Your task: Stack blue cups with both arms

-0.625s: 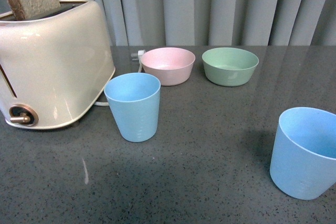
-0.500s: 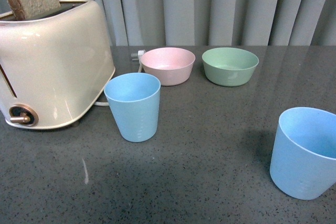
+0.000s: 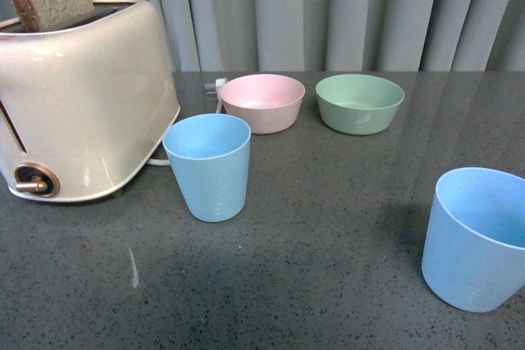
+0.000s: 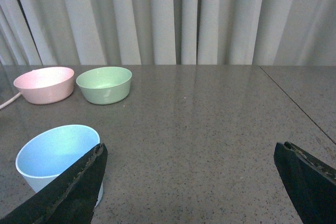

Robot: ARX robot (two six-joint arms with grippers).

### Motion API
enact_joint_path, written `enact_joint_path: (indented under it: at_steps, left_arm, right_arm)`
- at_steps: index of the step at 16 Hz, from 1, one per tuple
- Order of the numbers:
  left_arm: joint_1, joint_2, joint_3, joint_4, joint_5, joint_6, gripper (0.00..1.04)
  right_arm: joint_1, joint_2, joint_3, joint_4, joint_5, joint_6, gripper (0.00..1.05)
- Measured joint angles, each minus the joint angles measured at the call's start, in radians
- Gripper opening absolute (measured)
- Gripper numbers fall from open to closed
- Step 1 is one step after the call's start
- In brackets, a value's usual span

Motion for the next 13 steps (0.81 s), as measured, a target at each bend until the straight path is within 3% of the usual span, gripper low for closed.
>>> enact_joint_path:
  at_steps: [13]
  left_arm:
    - [0.000,0.000,0.000,0.000,0.000,0.000,0.98]
  right_arm:
    - [0.000,0.000,0.000,0.000,0.000,0.000,0.98]
